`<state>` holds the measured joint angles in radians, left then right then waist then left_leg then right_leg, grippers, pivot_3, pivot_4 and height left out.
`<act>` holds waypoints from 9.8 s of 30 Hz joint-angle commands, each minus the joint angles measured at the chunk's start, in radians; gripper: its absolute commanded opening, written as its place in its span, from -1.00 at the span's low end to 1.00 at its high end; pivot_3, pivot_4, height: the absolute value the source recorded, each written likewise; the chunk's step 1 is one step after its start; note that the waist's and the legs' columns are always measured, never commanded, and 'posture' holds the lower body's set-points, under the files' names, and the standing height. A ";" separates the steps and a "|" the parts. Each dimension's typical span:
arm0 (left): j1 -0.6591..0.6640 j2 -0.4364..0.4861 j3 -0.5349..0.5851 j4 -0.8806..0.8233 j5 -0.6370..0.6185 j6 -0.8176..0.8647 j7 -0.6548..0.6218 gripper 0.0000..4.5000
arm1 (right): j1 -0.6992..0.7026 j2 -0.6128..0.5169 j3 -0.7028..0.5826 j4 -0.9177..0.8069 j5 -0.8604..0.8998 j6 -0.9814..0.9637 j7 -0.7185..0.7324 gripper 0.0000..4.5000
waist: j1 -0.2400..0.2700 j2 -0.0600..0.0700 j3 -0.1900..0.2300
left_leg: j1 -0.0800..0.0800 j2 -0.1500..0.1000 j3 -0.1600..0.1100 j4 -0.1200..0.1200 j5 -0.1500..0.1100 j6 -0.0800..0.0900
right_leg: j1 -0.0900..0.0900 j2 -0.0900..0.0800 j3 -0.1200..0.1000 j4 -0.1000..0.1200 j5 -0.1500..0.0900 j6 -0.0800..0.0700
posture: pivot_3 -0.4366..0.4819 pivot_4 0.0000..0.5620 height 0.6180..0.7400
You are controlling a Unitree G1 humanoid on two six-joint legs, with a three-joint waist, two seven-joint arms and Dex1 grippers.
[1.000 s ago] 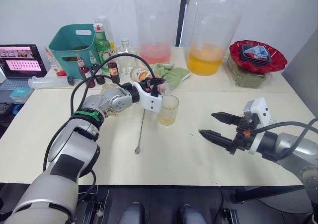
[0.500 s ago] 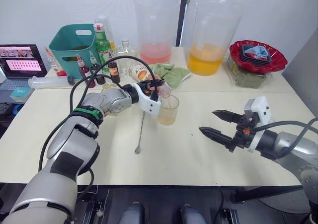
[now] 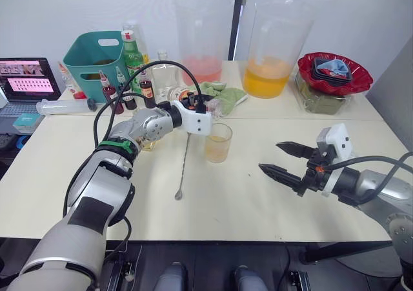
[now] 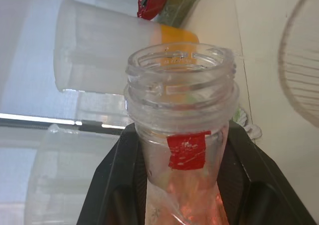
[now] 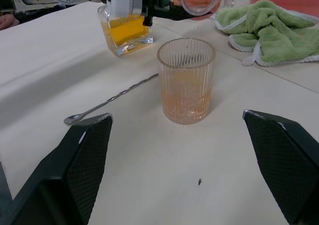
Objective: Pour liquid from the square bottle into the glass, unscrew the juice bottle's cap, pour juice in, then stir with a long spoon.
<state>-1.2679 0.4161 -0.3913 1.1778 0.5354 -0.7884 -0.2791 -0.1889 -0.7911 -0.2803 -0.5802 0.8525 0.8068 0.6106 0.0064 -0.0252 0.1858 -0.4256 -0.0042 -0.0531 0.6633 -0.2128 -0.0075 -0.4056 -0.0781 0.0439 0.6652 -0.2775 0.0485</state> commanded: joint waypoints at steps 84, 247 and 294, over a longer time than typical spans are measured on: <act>0.389 0.366 0.737 -0.569 -0.838 1.032 -0.274 0.46 | -0.440 -0.049 0.191 0.379 -0.174 -0.076 0.569 1.00 | -0.019 -0.004 -0.001 | 0.000 0.001 -0.001 0.003 0.000 -0.001 | -0.005 0.000 0.000 0.011 0.001 -0.001 | -0.05 -0.47 1.00; 0.999 0.238 0.350 -1.463 -0.845 1.706 -0.249 -0.87 | 0.049 0.037 0.122 0.318 -0.329 -0.490 0.448 1.00 | -0.004 0.001 -0.004 | 0.019 0.003 0.001 -0.004 0.000 -0.001 | 0.017 0.000 0.002 -0.009 0.001 -0.001 | -0.05 -0.47 1.00; 1.146 0.462 0.464 -1.624 -0.877 1.718 -0.398 -0.98 | -0.024 0.052 0.180 0.357 -0.350 -0.470 0.464 1.00 | -0.010 0.008 -0.007 | 0.020 0.003 0.002 -0.005 0.000 -0.001 | 0.017 0.000 0.002 -0.009 0.001 -0.001 | -0.05 -0.47 1.00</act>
<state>-0.1106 0.8881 0.0420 -0.4265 -0.3345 0.9057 -0.7084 -0.1904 -0.7239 -0.0852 -0.1949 0.4769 0.3298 1.0671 -0.0040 -0.0176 0.1786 -0.4054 -0.0007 -0.0514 0.6581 -0.2130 -0.0088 -0.3885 -0.0781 0.0458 0.6563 -0.2769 0.0470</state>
